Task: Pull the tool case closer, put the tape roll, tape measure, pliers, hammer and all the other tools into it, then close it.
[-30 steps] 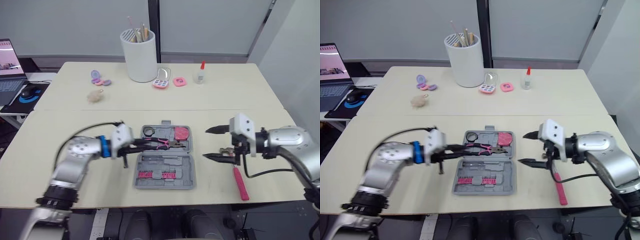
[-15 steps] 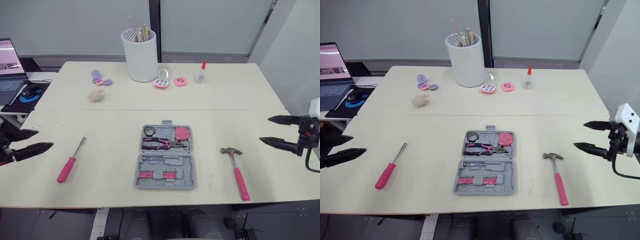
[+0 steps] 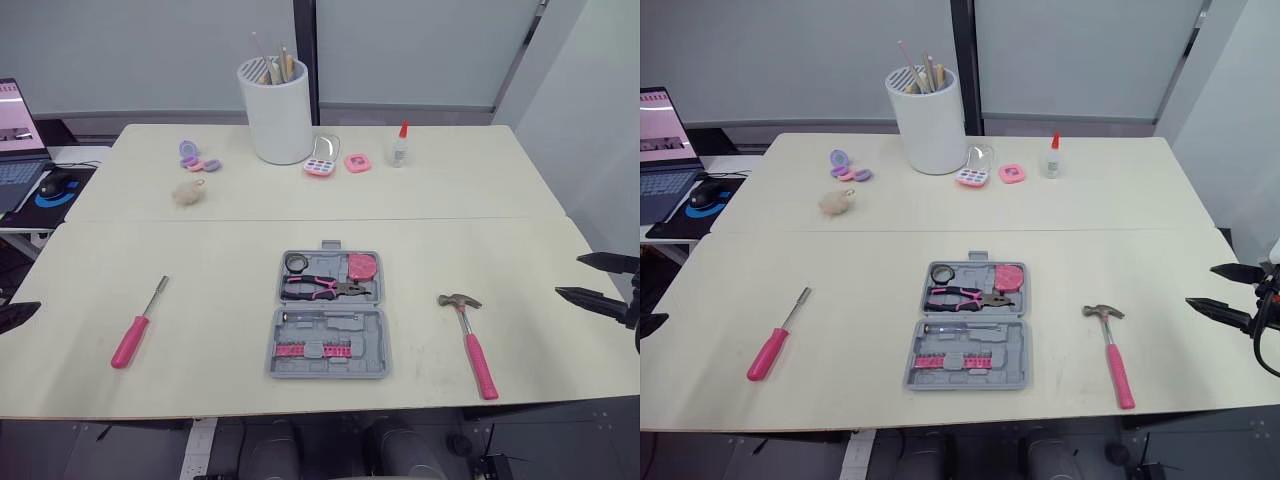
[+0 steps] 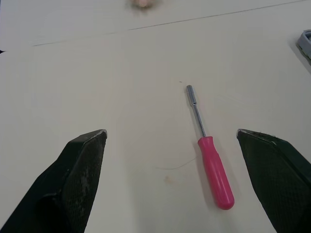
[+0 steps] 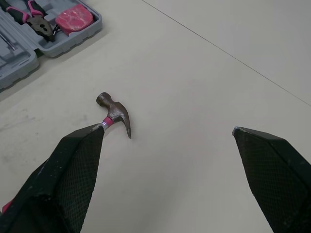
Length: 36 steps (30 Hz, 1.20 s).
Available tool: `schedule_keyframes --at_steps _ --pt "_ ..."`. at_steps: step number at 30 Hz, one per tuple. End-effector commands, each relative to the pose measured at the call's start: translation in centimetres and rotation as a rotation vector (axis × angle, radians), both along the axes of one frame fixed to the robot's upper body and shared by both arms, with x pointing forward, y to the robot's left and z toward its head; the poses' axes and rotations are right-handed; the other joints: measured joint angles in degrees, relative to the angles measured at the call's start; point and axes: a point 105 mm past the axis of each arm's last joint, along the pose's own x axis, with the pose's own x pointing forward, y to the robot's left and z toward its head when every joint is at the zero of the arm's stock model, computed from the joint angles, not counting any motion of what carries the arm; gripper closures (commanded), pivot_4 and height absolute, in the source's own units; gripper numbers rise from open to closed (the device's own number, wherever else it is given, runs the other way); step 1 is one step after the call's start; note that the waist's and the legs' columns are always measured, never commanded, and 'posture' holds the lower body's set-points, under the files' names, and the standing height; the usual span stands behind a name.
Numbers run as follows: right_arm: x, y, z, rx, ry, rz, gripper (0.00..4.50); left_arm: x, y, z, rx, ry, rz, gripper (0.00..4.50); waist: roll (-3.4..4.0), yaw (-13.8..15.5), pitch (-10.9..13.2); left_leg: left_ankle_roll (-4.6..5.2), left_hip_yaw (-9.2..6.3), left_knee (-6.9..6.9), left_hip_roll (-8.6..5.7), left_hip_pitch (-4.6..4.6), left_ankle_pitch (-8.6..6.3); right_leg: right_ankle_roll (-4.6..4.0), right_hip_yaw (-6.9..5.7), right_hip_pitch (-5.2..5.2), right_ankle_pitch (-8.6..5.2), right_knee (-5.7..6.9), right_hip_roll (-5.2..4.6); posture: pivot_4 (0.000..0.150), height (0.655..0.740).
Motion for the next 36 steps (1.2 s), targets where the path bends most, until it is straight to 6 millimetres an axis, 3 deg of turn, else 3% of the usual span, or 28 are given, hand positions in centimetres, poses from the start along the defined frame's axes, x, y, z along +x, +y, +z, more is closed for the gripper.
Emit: schedule_keyframes --at_steps 1,12,17,23,27,36 --pt "0.1 0.2 1.6 -0.028 -0.052 0.013 0.0 0.0 0.0 0.5 0.014 -0.01 -0.009 0.05 0.0 -0.15 0.0 0.0 0.0 0.0 0.0 0.0 0.0 0.0 0.0 0.0 0.0 0.0 0.0 0.15 0.74" --pt "0.2 0.4 1.5 -0.035 -0.047 0.017 0.0 -0.1 0.1 0.8 0.027 -0.016 -0.007 0.05 0.0 -0.34 0.0 0.0 0.0 0.01 -0.01 0.0 0.0 0.01 0.0 0.0 0.0 0.02 0.0 0.15 0.74" --pt "0.4 0.4 1.3 -0.044 -0.053 0.015 0.0 1.7 -1.2 1.6 0.034 -0.062 -0.068 0.05 0.0 -0.33 0.0 0.0 0.01 0.02 -0.02 0.0 0.0 0.01 -0.01 0.02 0.0 0.04 0.0 0.15 0.74" --pt "0.6 0.7 1.0 -0.053 -0.061 0.026 0.0 1.7 -1.2 1.7 0.049 -0.063 -0.074 0.05 -0.01 -0.56 0.0 0.0 0.08 0.02 -0.03 -0.01 0.0 -0.14 0.01 0.01 0.08 0.05 0.0 0.15 0.74" --pt "1.1 1.2 0.9 -0.079 -0.068 0.061 0.0 2.8 -3.2 2.6 0.058 -0.092 -0.164 0.05 -0.01 -0.64 0.0 0.0 0.07 0.04 -0.02 0.01 0.0 -0.14 -0.01 0.01 0.08 0.1 0.01 0.15 0.74" --pt "2.2 3.8 1.5 -0.185 -0.081 0.246 0.0 5.4 -11.1 5.1 0.07 -0.175 -0.443 0.05 0.0 -0.6 0.0 -0.01 0.02 0.06 -0.05 0.0 0.0 -0.14 0.03 0.02 0.08 0.1 0.01 0.15 0.74"
